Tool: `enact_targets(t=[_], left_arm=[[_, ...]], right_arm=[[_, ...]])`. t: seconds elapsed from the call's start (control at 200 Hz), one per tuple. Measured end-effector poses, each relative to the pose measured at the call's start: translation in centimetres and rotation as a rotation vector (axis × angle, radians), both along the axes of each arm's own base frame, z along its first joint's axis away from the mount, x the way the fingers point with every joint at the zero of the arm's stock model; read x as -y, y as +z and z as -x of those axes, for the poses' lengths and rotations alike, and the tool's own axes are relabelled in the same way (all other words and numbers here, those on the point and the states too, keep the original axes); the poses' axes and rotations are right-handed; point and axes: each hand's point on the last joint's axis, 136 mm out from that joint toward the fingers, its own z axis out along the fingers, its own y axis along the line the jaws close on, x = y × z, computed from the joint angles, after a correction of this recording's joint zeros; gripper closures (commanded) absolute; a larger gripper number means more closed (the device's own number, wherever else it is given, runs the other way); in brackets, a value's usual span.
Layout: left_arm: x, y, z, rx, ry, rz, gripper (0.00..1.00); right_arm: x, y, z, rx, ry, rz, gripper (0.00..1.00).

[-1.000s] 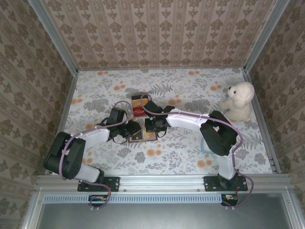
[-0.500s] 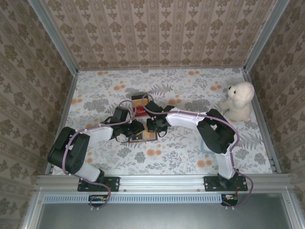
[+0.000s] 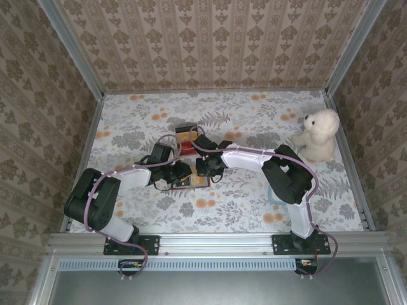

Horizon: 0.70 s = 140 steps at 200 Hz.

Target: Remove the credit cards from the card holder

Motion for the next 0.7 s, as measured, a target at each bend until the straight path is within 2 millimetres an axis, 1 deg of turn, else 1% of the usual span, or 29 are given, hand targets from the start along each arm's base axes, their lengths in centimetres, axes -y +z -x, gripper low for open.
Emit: enact_targets(t=[0.2,0.34,0.525,0.7], left_arm=[[-0.10,-0.63,0.12,-0.014,-0.001,-0.011,0.75],[-0.10,-0.78,0.11,-0.017,-0.001,-0.013,0.75],[0.11,-0.89,0.04,-0.017,-0.006,-0.003,0.78],[0.16,-0.86,-0.03,-0.013,-0.007,0.000,0.79]], right_arm=[[0.06,-0.21,0.03,-0.022,-0.001,-0.024,0.82],[-0.27,-0.36,0.03,-0.047,-0.006,-0.076,0.82],[-0.83,-0.39,0.00,-0.076,-0.004,-0.149,0.83],[-0.89,-0.48,-0.04,-0.088,-0.012,-0.173,0.83]])
